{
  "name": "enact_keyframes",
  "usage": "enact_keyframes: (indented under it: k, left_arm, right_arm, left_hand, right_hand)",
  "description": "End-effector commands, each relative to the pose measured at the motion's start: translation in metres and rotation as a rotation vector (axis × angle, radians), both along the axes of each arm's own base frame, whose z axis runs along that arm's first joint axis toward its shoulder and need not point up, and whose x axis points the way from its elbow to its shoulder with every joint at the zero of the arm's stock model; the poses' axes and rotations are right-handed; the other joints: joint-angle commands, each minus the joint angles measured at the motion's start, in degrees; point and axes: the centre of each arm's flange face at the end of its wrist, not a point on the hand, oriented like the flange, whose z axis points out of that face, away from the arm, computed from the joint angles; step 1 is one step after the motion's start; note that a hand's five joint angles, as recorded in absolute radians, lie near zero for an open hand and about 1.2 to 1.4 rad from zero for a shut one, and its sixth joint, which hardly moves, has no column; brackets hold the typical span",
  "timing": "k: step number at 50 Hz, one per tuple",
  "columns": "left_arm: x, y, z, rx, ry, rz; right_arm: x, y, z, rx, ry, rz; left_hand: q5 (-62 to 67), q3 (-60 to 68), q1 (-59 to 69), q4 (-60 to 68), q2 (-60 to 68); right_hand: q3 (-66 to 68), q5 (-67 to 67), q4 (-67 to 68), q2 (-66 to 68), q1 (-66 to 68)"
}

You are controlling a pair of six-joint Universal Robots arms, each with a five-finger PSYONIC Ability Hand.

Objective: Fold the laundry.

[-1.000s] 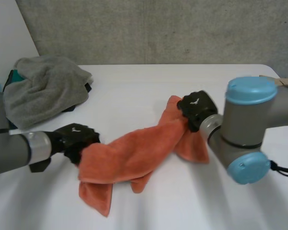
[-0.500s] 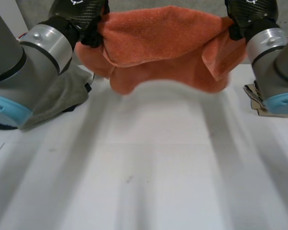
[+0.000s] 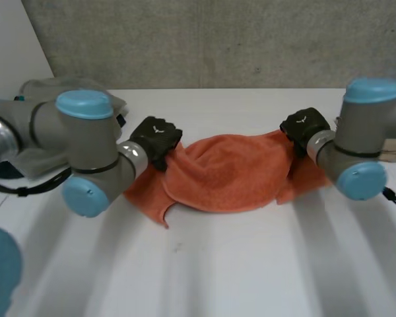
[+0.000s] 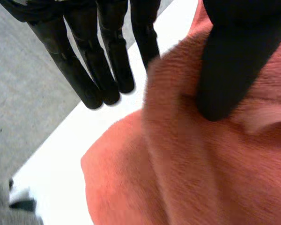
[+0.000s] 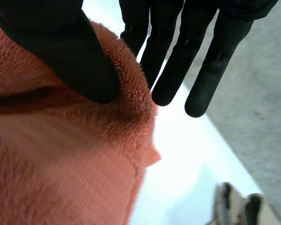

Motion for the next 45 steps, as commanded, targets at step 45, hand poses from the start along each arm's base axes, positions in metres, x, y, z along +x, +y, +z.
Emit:
enact_keyframes:
  k: [45]
  left_arm:
    - [0.042, 0.078, -0.045, 0.082, -0.174, 0.076]
  right_arm:
    - [-0.045, 0.036, -0.047, -0.187, 0.132, 0.185]
  left_hand:
    - [-6.97, -6.35, -4.66, -6.89, -6.14]
  right_hand:
    - [12.38, 12.92, 11.87, 13.12, 16.8]
